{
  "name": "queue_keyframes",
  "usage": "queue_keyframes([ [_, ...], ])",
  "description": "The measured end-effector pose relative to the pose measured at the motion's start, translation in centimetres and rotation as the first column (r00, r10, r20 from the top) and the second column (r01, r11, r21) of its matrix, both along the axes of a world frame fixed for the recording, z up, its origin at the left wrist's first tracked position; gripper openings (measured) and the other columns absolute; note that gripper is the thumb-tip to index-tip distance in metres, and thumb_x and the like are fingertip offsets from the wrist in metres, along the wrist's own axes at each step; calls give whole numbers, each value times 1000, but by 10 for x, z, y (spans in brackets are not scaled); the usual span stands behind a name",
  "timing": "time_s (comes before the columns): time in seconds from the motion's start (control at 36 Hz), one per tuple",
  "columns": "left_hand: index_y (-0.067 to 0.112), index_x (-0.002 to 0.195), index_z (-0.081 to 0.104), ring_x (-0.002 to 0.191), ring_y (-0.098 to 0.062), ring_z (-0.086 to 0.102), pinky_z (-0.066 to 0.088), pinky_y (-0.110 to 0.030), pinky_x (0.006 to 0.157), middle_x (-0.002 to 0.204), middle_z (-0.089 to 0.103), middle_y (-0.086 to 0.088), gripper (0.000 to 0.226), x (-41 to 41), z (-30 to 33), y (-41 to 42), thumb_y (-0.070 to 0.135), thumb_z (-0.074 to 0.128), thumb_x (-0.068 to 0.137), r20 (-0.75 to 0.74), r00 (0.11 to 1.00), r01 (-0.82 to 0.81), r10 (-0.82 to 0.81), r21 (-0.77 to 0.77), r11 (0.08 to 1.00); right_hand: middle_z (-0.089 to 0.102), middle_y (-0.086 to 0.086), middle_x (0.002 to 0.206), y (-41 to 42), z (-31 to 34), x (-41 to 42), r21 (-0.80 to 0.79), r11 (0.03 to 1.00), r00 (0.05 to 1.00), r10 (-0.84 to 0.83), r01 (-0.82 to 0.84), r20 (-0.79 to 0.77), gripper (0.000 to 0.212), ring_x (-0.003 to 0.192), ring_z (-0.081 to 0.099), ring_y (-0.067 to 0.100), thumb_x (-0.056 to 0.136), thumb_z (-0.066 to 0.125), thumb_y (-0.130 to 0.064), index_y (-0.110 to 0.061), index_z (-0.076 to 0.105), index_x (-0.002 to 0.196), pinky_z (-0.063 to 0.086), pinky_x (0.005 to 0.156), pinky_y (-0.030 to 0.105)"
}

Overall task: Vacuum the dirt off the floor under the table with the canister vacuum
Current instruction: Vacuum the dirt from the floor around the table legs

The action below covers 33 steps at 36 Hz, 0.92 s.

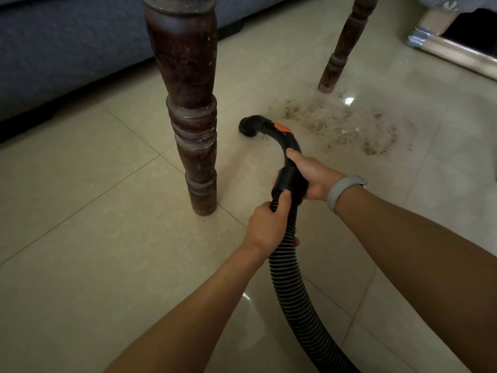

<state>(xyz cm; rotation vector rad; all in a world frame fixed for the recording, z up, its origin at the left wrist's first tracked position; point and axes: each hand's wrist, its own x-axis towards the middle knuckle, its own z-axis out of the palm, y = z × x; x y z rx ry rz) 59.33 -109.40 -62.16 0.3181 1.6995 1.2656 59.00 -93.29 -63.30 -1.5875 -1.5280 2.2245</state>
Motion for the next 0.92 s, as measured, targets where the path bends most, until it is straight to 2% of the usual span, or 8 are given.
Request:
queue_keyframes([
  [0.14, 5, 97, 53, 51, -25, 63, 56, -34, 54, 77, 63, -14, 45, 14, 0, -12, 48, 41, 97, 8, 1000, -14, 14, 18, 1000, 62, 14, 90, -11, 2, 12, 6, 999, 999, 48, -48, 24, 42, 98, 64, 36, 94, 51, -46, -7, 50, 107, 50, 94, 51],
  [0.28, 10, 89, 51, 46, -19, 61, 54, -29, 48, 75, 62, -12, 39, 37, -2, -24, 46, 40, 98, 13, 1000, -13, 13, 39, 999, 62, 16, 98, -26, 8, 28, 54, 991, 990, 122, -126, 73, 40, 102, 63, 37, 95, 50, -46, -6, 51, 101, 50, 95, 50],
  [0.39, 9, 90, 51, 46, -18, 61, 54, -31, 50, 75, 62, -14, 38, 56, -3, -30, 45, 41, 98, 6, 1000, 1, -1, 59, 998, 61, 18, 102, -34, 12, 45, 91, 981, 981, 164, -173, 104, 40, 105, 62, 39, 95, 51, -45, -5, 51, 98, 49, 95, 51],
  [0.5, 10, 87, 50, 47, -19, 61, 53, -30, 49, 74, 61, -13, 37, 71, -4, -32, 45, 41, 98, 7, 999, 49, -49, 74, 996, 60, 19, 99, -36, 14, 64, 125, 974, 978, 173, -188, 119, 40, 95, 63, 37, 95, 50, -44, -4, 53, 95, 49, 95, 53],
  [0.72, 8, 92, 50, 46, -19, 61, 52, -29, 48, 71, 61, -11, 42, 80, -5, -26, 48, 41, 97, 6, 990, 138, -139, 76, 987, 61, 17, 93, -31, 14, 87, 156, 985, 993, 56, -72, 105, 39, 89, 62, 35, 97, 49, -40, -1, 52, 101, 53, 90, 48],
  [0.92, 8, 89, 51, 48, -22, 61, 53, -30, 49, 71, 61, -9, 41, 69, -8, -15, 47, 41, 97, -27, 991, 130, -129, 60, 990, 62, 15, 92, -23, 9, 80, 159, 986, 995, -59, 46, 79, 35, 90, 63, 35, 97, 48, -40, -5, 51, 94, 54, 86, 46],
])
